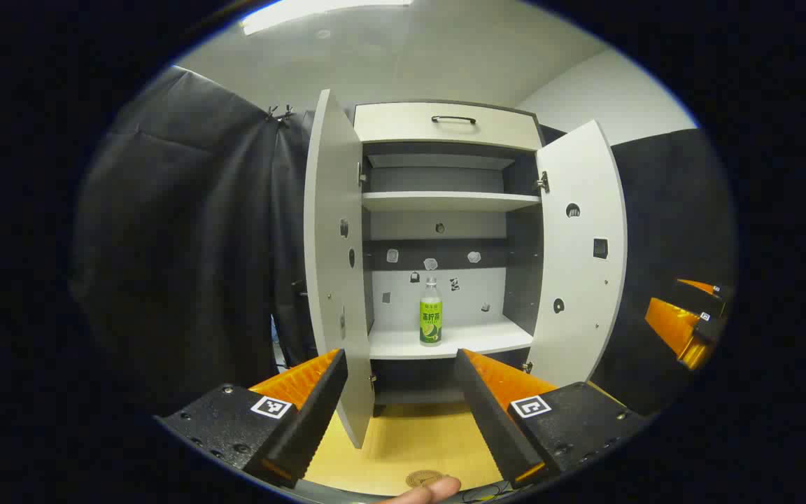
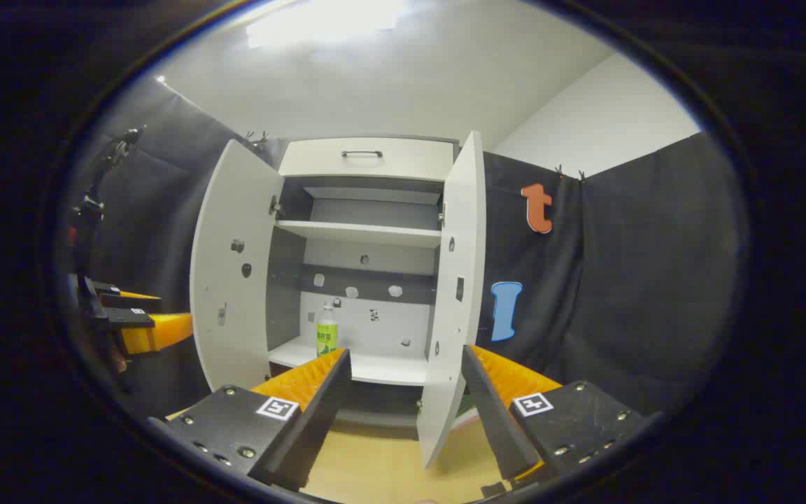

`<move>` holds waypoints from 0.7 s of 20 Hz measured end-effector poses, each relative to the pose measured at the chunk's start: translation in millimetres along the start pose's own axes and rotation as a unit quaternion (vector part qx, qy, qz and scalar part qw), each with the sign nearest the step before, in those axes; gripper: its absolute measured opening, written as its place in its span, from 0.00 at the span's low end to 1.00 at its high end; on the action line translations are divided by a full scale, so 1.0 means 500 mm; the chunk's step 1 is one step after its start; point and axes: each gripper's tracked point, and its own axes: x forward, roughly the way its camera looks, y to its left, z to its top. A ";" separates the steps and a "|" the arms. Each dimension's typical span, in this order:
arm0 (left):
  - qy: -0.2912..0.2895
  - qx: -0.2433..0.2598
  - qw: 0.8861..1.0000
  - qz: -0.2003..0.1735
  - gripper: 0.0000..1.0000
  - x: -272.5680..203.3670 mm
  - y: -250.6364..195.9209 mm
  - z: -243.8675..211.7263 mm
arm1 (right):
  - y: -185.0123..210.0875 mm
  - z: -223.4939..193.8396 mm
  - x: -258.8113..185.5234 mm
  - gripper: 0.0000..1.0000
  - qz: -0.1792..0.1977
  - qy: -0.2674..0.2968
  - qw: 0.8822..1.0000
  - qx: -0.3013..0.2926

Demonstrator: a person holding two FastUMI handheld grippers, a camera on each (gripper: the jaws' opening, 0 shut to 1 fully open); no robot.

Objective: Grasp the bottle in the cabinet with the left hand and place it on the coaster, then close the right door with the right hand and the left door with the left hand.

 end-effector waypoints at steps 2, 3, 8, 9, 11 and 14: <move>-0.001 -0.004 1.000 0.007 0.98 -0.010 0.001 -0.006 | 0.005 0.003 -0.005 0.95 0.010 -0.005 1.000 0.003; 0.003 -0.006 1.000 0.007 0.98 -0.016 0.000 -0.010 | 0.004 -0.001 -0.008 0.96 0.010 -0.004 1.000 0.002; -0.005 0.001 1.000 0.011 0.95 -0.005 0.013 0.012 | 0.013 -0.005 0.004 0.94 0.008 0.000 1.000 0.009; -0.009 0.003 1.000 0.011 0.96 0.000 0.017 0.018 | 0.017 -0.010 0.010 0.93 0.005 0.000 1.000 0.009; -0.011 0.002 1.000 0.004 0.98 0.022 0.015 0.020 | 0.024 -0.012 0.024 0.94 0.003 -0.002 1.000 0.009; -0.011 0.001 1.000 -0.007 0.98 0.073 0.020 0.019 | 0.043 -0.005 0.055 0.96 0.008 -0.015 1.000 0.016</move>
